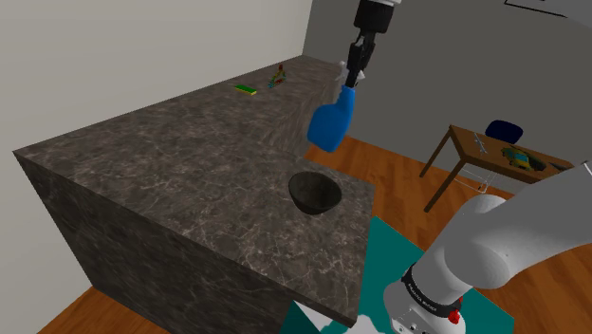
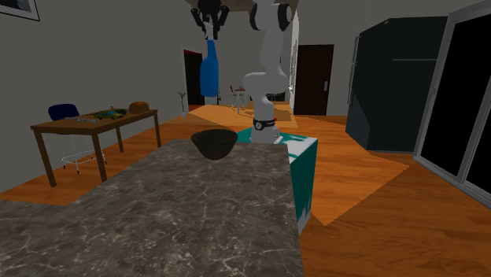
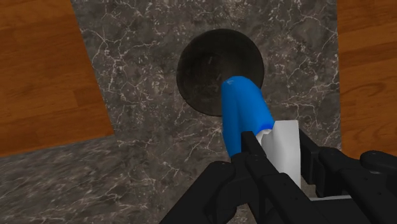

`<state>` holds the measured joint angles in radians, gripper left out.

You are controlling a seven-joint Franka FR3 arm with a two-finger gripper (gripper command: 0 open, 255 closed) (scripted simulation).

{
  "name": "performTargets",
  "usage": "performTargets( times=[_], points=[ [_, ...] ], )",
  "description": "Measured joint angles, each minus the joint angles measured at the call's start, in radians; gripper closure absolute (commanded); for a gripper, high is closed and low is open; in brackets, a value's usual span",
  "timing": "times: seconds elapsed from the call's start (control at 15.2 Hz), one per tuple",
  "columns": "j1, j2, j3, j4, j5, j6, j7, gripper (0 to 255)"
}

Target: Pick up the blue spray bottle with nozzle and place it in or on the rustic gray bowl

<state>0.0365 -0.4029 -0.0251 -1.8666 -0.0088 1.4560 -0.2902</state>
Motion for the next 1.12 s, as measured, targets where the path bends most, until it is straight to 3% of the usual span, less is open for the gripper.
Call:
performTargets(
  times=[1.12],
  points=[
    [-0.002, -0.059, -0.004, -0.280, -0.003, 0.220, -0.003, 255]
  ],
)
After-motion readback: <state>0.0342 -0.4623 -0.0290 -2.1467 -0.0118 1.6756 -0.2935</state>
